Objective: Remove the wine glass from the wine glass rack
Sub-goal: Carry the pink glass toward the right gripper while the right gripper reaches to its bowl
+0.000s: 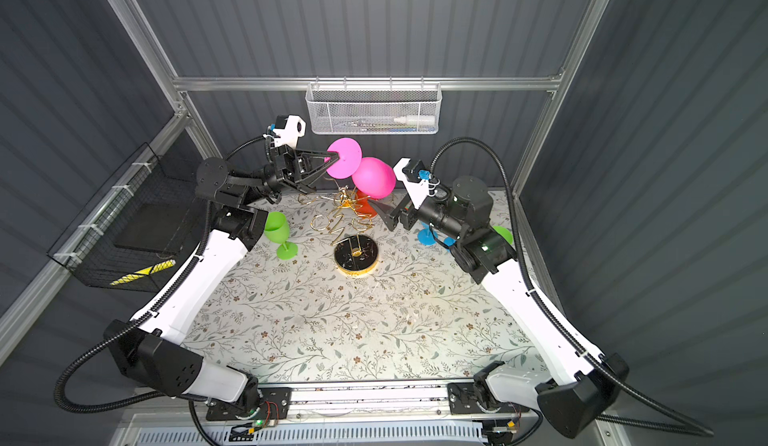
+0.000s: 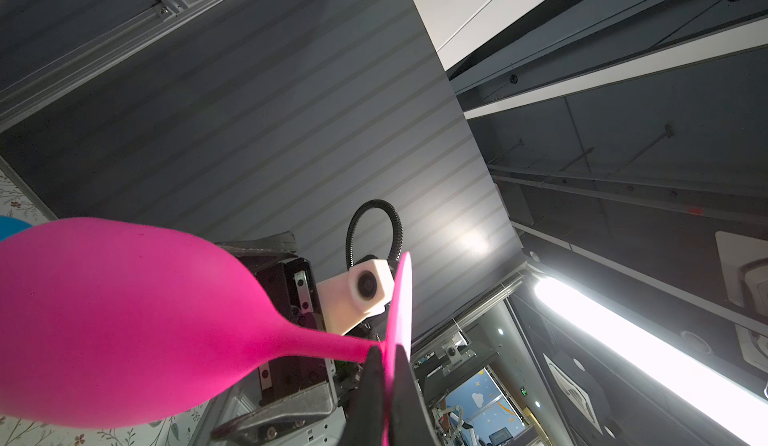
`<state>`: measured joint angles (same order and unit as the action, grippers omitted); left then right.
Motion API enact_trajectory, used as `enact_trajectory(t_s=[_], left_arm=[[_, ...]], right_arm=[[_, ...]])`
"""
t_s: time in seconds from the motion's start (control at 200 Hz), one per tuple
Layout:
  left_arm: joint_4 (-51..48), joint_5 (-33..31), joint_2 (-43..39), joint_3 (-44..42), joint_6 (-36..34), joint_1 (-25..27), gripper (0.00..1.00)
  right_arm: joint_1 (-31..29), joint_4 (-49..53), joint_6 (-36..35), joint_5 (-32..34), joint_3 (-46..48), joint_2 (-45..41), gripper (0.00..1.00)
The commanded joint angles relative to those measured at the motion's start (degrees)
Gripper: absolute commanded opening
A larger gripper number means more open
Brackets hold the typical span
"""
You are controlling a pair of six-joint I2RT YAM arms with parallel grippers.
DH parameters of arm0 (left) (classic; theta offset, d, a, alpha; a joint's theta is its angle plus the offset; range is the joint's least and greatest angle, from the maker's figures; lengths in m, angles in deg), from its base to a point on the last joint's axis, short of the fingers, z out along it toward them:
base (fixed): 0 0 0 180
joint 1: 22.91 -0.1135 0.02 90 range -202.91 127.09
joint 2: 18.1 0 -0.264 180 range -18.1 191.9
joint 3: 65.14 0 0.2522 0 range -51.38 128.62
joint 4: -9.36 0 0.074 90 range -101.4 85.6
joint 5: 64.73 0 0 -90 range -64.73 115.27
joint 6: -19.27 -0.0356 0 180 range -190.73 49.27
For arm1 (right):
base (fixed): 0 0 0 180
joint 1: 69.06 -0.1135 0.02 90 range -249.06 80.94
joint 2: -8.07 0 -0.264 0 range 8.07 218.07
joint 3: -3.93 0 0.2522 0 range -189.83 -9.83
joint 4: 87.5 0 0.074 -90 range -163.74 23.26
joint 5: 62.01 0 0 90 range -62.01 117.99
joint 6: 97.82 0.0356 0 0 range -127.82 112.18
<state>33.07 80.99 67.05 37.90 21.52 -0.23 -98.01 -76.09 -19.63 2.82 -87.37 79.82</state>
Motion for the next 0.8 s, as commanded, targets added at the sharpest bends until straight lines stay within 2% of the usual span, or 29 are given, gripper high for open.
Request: enact_trajectory(t_s=[0.0, 0.465, 0.635, 0.795], left_arm=[[3.1, 0.3, -0.3, 0.0, 0.7, 0.7, 0.0], [4.6, 0.2, -0.6, -1.1, 2.4, 1.3, 0.0], [7.0, -0.4, -0.6, -2.1, 4.0, 1.5, 0.0], [7.5, -0.5, -0.4, -1.4, 4.5, 1.5, 0.0]], right_arm=[[-0.3, -1.7, -0.7, -1.0, -2.9, 1.5, 0.99], [-1.9, -1.3, -0.8, 0.9, -7.7, 7.7, 0.99], [-2.7, 0.3, -1.4, 1.4, -8.9, 8.8, 0.94], [-3.2, 1.0, -1.6, 2.5, -8.0, 8.1, 0.83]])
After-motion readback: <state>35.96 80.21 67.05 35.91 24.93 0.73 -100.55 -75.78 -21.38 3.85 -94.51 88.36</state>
